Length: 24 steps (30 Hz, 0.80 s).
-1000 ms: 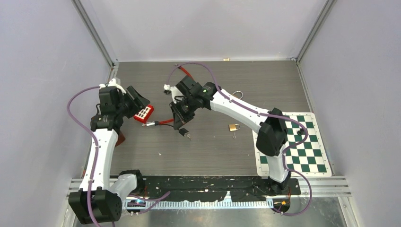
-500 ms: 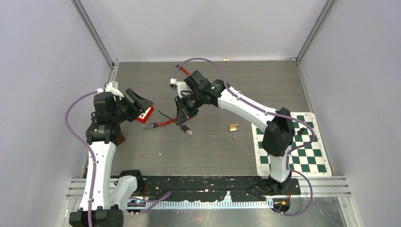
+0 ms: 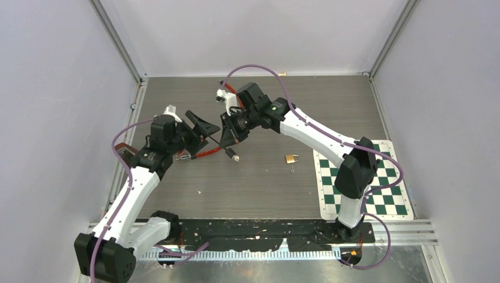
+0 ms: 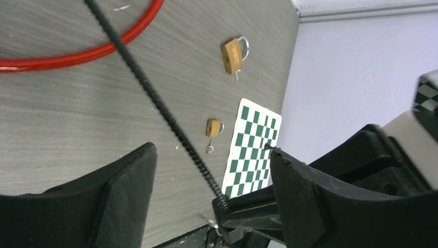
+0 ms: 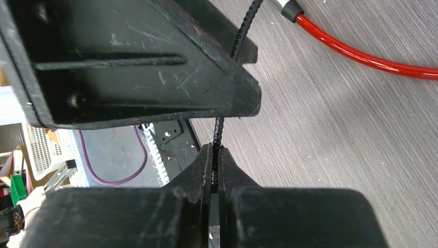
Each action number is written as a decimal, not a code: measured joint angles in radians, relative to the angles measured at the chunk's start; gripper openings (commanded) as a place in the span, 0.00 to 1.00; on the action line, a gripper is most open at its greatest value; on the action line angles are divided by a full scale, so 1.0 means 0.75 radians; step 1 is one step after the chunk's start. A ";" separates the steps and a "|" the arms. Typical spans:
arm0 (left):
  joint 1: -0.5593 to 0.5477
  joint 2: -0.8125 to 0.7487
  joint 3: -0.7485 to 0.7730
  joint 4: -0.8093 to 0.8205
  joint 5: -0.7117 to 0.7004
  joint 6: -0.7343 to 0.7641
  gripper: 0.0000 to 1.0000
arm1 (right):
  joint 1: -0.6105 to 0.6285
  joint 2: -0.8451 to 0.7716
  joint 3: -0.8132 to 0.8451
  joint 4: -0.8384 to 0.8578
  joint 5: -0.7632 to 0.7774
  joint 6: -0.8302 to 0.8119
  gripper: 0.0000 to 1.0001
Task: Lock with the key
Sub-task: Pick up the lock from the center of the board, then lock the lock.
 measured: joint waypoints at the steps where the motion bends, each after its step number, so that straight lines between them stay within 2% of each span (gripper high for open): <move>1: -0.006 0.012 0.004 0.018 -0.011 -0.010 0.68 | 0.000 0.000 -0.009 0.005 0.003 -0.002 0.05; 5: -0.019 0.051 0.014 0.067 -0.038 -0.034 0.52 | 0.000 -0.001 -0.036 0.012 0.019 -0.011 0.05; 11: -0.063 0.104 0.023 0.081 -0.052 -0.038 0.47 | -0.001 -0.027 -0.058 0.043 0.030 -0.027 0.05; 13: -0.072 0.134 0.032 0.085 -0.051 -0.033 0.33 | -0.003 -0.047 -0.073 0.067 0.030 -0.028 0.05; 14: -0.076 0.145 0.033 0.087 -0.051 -0.028 0.22 | -0.003 -0.055 -0.077 0.076 0.030 -0.029 0.05; 15: -0.077 0.156 0.033 0.089 -0.051 -0.024 0.15 | -0.003 -0.066 -0.081 0.089 0.030 -0.030 0.05; 16: -0.078 0.162 0.033 0.095 -0.049 -0.022 0.00 | -0.003 -0.071 -0.084 0.094 0.031 -0.030 0.05; 19: -0.080 0.164 0.048 0.138 -0.028 0.004 0.00 | -0.003 -0.077 -0.103 0.111 0.032 -0.033 0.06; 21: -0.088 0.164 0.061 0.173 -0.012 0.063 0.00 | -0.003 -0.078 -0.117 0.129 0.031 -0.041 0.18; 22: -0.089 0.164 0.062 0.193 -0.003 0.098 0.00 | -0.003 -0.082 -0.119 0.136 0.031 -0.049 0.33; 24: -0.089 0.165 0.063 0.234 0.024 0.173 0.00 | -0.006 -0.096 -0.126 0.141 0.026 -0.068 0.53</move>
